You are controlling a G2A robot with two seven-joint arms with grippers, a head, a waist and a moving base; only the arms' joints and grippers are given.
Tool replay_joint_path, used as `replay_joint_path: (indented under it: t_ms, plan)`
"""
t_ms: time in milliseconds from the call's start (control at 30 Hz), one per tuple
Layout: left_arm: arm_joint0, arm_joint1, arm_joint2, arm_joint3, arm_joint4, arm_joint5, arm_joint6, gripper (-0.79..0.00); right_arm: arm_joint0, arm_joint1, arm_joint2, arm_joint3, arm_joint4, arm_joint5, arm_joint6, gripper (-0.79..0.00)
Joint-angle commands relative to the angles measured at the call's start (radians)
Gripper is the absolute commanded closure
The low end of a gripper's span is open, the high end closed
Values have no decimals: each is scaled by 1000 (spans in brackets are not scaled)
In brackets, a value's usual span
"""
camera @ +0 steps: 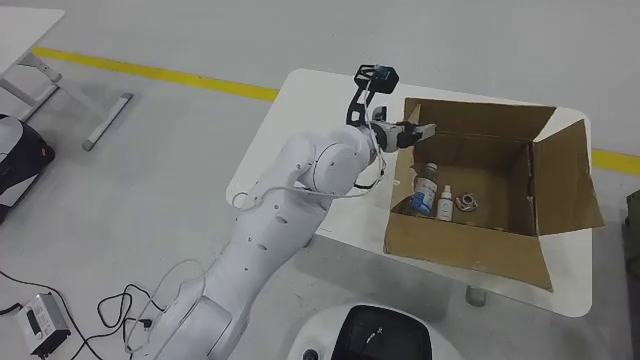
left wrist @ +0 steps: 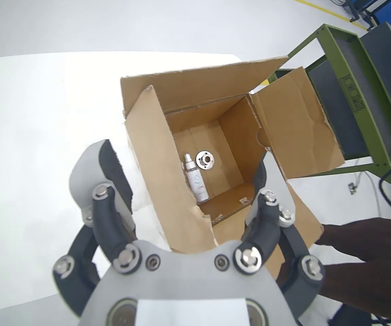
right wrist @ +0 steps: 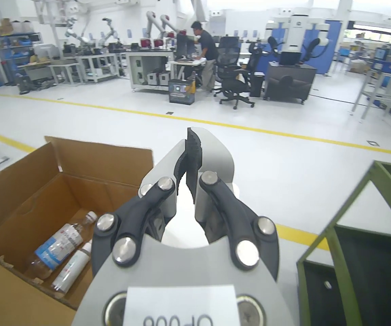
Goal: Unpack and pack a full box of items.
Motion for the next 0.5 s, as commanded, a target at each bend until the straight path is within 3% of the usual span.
replay_joint_path:
  t_ms: [0, 200, 467]
  plan:
    - [13, 9, 2, 2, 129, -15, 24, 0, -18, -1, 20, 20, 2, 27, -10, 0]
    - [53, 18, 19, 42, 286, -39, -5, 0, -18, -8, -11, 91, 17, 45, 6, 0]
    - [20, -6, 93, 139, 205, -41, 1, 0, 61, -23, -159, 133, 17, -9, 40, 0]
